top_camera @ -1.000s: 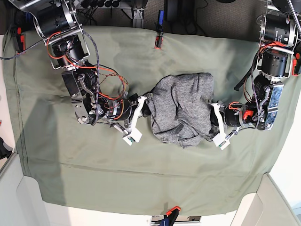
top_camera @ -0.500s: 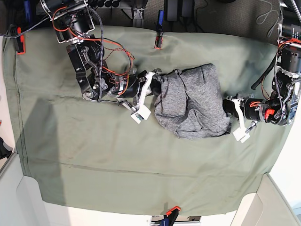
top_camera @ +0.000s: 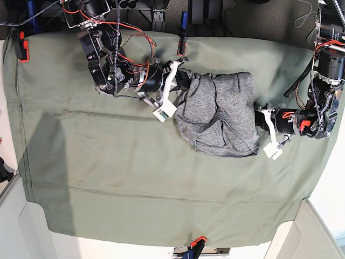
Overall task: Fold the T-shirt properly
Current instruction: 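Hold the bundle with both grippers and press its sides inward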
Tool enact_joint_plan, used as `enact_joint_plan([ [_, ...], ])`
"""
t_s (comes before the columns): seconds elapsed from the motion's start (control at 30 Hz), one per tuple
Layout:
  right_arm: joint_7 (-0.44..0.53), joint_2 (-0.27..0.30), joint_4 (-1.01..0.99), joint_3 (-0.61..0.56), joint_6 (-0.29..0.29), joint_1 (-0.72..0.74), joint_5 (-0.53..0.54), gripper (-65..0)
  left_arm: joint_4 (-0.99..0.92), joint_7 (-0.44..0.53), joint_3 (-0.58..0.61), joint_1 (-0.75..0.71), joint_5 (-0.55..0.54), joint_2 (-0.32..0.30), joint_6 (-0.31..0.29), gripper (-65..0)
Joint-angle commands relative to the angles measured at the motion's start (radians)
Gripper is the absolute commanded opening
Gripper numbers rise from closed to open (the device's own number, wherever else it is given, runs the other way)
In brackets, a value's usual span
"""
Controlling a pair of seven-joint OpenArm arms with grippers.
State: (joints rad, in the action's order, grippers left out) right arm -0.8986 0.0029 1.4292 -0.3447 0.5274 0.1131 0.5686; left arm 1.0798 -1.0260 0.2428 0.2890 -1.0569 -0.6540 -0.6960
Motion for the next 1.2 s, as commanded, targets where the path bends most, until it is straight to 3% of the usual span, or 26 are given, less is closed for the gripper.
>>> enact_joint_plan([
  [0.0, 0.016, -0.006, 0.039, 0.011, 0.01, 0.019, 0.018, -65.0, 0.014, -0.005, -0.008, 0.026, -0.019, -0.029, -0.002, -65.0],
  [0.27, -0.011, -0.005, 0.175, 0.088, 0.008, 0.02, 0.027, -65.0, 0.084, -0.08, -0.008, 0.026, -0.168, -0.194, -0.002, -65.0],
  [0.4, 0.002, -0.009, 0.214, 0.095, 0.009, 0.042, 0.034, -65.0, 0.135, -0.199, -0.008, 0.026, -0.317, -0.228, -0.002, -65.0],
  [0.5, 0.035, -0.046, 0.209, 0.094, 0.012, 0.051, 0.032, -65.0, 0.189, -0.277, -0.008, 0.014, -0.427, -0.212, -0.002, -65.0],
  [0.63, 0.043, -0.12, 0.15, 0.093, 0.013, 0.065, 0.026, -65.0, 0.278, -0.288, -0.007, 0.004, -0.427, -0.157, -0.002, -65.0],
  [0.77, 0.12, -0.155, 0.063, 0.09, 0.023, 0.085, -0.064, -65.0, 0.299, -0.279, -0.006, 0.004, -0.426, -0.059, -0.002, -65.0],
  [0.97, 0.174, -0.153, -0.086, 0.088, 0.022, 0.13, -0.151, -65.0, 0.221, -0.253, -0.006, 0.001, -0.346, 0.043, -0.002, -65.0],
  [1.07, 0.198, -0.153, -0.19, 0.088, 0.022, 0.159, -0.168, -65.0, 0.16, -0.204, -0.006, -0.002, -0.284, 0.062, -0.002, -65.0],
  [1.17, 0.235, -0.152, -0.269, 0.089, 0.022, 0.18, -0.249, -65.0, 0.1, -0.14, -0.006, -0.002, -0.181, 0.062, -0.002, -65.0],
])
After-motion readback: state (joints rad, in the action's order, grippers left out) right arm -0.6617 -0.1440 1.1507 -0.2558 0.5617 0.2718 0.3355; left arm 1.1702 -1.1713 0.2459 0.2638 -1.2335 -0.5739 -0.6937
